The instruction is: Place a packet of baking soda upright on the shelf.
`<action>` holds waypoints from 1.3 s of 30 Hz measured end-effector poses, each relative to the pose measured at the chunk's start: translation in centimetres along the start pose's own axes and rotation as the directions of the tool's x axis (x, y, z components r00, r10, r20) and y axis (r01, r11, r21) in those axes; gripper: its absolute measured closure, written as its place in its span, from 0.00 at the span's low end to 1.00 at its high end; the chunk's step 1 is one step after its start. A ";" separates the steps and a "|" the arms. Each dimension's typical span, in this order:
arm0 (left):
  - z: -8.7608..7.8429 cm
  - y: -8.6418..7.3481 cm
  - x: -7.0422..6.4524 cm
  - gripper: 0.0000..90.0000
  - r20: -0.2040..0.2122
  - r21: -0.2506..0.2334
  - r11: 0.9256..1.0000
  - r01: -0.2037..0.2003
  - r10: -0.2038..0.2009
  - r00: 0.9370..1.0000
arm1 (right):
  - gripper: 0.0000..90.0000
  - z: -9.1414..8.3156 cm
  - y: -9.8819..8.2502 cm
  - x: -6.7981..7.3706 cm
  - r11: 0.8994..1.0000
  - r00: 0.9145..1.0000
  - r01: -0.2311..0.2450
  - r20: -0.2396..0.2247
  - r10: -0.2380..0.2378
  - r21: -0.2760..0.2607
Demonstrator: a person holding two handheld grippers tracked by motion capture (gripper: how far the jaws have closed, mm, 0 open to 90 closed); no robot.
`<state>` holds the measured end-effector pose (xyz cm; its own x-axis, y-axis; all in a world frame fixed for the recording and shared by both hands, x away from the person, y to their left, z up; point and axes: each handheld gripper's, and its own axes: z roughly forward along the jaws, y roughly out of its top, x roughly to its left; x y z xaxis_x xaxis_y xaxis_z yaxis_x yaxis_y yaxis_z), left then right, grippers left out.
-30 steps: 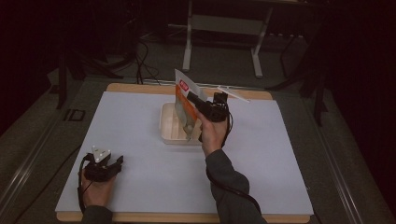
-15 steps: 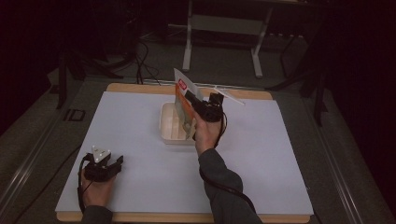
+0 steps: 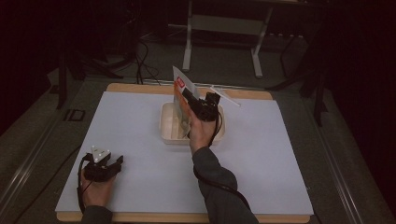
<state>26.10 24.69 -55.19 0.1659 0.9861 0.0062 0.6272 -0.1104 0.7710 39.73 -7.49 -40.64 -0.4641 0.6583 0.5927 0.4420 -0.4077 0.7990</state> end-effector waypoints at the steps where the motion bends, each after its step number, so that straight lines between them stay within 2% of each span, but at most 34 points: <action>1: 0.0 0.0 0.0 0.55 0.001 0.000 1.000 0.000 0.000 1.000 | 1.00 0.1 0.0 0.1 1.000 1.000 -0.003 -0.008 0.003 0.006; 7: 0.0 0.0 0.0 0.55 0.003 -0.003 1.000 0.002 -0.002 1.000 | 1.00 0.4 -0.4 -0.3 1.000 1.000 -0.001 0.012 0.001 0.002; 16: 0.0 0.0 0.0 0.55 0.002 -0.001 1.000 -0.001 0.001 1.000 | 1.00 -0.2 -0.2 -1.0 0.997 0.996 0.076 0.047 -0.075 -0.025; 22: 0.0 0.0 -0.1 0.55 0.000 0.006 1.000 -0.007 0.007 1.000 | 1.00 -1.0 -0.1 -1.7 0.994 0.992 0.100 0.077 -0.097 -0.041; 30: 0.0 0.0 -0.1 0.55 0.000 0.006 1.000 -0.007 0.007 1.000 | 1.00 -1.6 -0.2 -1.8 0.989 0.987 0.138 0.092 -0.133 -0.045; 32: 0.0 0.0 -0.1 0.55 -0.001 0.007 1.000 -0.009 0.009 1.000 | 1.00 -1.9 -0.1 -1.9 0.986 0.983 0.157 0.104 -0.152 -0.046; 39: 0.1 0.0 -0.1 0.55 -0.003 0.010 1.000 -0.012 0.012 1.000 | 1.00 -2.4 0.4 -2.5 0.986 0.981 0.157 0.125 -0.149 -0.057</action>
<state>26.15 24.56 -55.20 0.1707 0.9852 0.0176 0.6328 -0.1233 0.7644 39.24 -10.83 -41.60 -0.4251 0.7856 0.4496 0.3193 -0.3346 0.8866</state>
